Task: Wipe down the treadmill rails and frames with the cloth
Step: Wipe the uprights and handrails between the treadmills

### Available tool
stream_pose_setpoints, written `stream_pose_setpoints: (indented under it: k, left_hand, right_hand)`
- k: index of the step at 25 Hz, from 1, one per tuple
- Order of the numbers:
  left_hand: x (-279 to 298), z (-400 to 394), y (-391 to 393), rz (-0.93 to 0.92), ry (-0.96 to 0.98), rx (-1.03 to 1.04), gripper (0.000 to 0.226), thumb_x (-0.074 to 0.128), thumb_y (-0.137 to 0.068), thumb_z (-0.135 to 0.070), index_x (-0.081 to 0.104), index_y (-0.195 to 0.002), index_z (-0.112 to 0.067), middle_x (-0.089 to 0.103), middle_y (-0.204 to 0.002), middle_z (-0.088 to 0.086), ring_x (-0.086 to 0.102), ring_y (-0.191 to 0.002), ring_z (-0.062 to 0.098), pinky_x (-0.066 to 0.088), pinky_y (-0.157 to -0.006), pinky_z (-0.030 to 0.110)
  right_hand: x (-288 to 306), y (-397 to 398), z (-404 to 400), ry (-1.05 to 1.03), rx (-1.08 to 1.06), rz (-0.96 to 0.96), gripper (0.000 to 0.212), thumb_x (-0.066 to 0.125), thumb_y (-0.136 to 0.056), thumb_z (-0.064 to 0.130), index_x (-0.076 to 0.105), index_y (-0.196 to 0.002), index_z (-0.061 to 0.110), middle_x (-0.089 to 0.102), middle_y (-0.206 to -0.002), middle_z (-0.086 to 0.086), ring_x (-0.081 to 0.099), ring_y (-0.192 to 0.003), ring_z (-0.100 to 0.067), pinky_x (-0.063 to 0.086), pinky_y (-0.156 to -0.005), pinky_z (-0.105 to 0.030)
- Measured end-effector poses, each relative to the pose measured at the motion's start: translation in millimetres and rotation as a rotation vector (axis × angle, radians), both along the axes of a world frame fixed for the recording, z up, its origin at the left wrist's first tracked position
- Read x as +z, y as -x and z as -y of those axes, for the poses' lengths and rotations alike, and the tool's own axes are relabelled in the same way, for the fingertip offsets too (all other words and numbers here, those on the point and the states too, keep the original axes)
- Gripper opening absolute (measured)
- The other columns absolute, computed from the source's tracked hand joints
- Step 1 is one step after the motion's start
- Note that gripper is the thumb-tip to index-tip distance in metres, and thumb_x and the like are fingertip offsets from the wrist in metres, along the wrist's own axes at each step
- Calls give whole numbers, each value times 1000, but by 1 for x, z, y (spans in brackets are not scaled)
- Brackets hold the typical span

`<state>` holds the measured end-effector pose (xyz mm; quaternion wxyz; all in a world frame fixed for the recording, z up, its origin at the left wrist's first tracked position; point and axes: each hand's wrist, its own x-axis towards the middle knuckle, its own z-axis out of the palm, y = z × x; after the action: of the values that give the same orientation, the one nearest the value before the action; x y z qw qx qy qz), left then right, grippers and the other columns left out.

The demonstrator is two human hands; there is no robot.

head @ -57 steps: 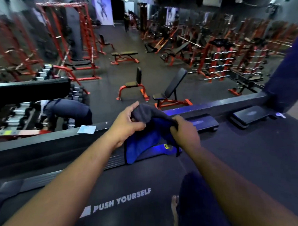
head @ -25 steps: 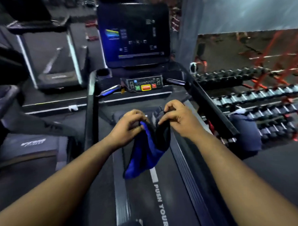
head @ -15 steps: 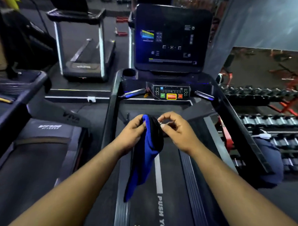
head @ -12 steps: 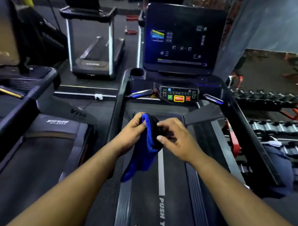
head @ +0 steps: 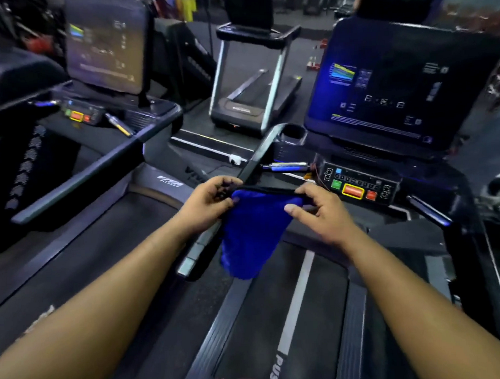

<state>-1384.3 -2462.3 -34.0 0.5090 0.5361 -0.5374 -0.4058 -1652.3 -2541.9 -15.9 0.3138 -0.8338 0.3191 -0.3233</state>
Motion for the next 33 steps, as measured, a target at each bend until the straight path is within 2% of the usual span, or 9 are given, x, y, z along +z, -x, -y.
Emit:
stream_pose_setpoints:
  k: [4,7,9,12,16,19,23,28,33]
  left_hand:
    - [31,-5,42,-411,103,133,36,57,-92,6,56,-125,-11,69,-111,7,64,-101,14,54,-93,27]
    - [44,-4,53,-669,125,392,34,65,-94,-20,53,-125,-16,70,-111,8,66,-100,22,56,-91,38]
    - [24,-23,62,-702,-181,367,57,63,-89,-53,55,-132,-16,70,-122,7,67,-108,23,55,-92,40]
    - [-26,-67,85,-557,-470,344,65,67,-89,-36,45,-145,-11,65,-131,9,70,-101,18,57,-86,38]
    - [-51,-88,73,-365,-344,457,96,74,-79,11,22,-152,-24,68,-117,4,71,-95,9,56,-75,22]
    - [-70,-96,50,403,-409,288,67,86,-74,-17,57,-134,-23,65,-123,-6,63,-112,9,49,-91,20]
    - [-95,-99,34,1145,-474,255,42,61,-78,-65,71,-107,-36,58,-110,-6,52,-111,22,45,-86,40]
    - [-133,-67,4,1060,-451,293,44,47,-92,-61,69,-103,-24,53,-122,-6,39,-123,22,31,-95,42]
    - [-177,-59,-44,595,-492,440,46,45,-83,-54,57,-114,-23,55,-118,-10,49,-119,17,35,-96,36]
  right_hand:
    - [8,-12,10,-595,219,531,45,72,-89,11,47,-123,28,70,-110,7,66,-97,-13,55,-79,-29]
    - [-20,-14,7,-878,284,233,39,75,-87,30,58,-122,26,69,-123,-4,69,-104,-14,54,-79,-34]
    - [-46,-20,-1,-923,219,190,15,68,-93,15,66,-108,15,75,-105,-2,70,-87,-12,54,-72,-30]
    - [-69,-31,-12,-877,34,332,22,72,-89,24,64,-107,14,75,-100,-10,70,-87,-25,57,-76,-39]
    - [-101,-25,-26,-823,-49,193,47,83,-75,32,51,-109,31,71,-92,-3,66,-84,-21,52,-80,-43]
    - [-115,-14,-42,-638,213,-58,60,83,-74,14,53,-124,29,62,-126,5,60,-117,-15,45,-102,-24]
    - [-135,-31,-58,-278,-123,-124,36,80,-80,20,67,-113,27,67,-111,17,62,-108,-12,46,-95,-24]
    - [-183,-117,-67,-146,-721,7,47,74,-83,41,59,-122,19,58,-125,-5,52,-116,-30,45,-95,-50]
    - [-246,-240,-91,-911,-441,252,88,56,-90,59,3,-154,31,2,-167,-9,1,-155,-24,8,-125,-47]
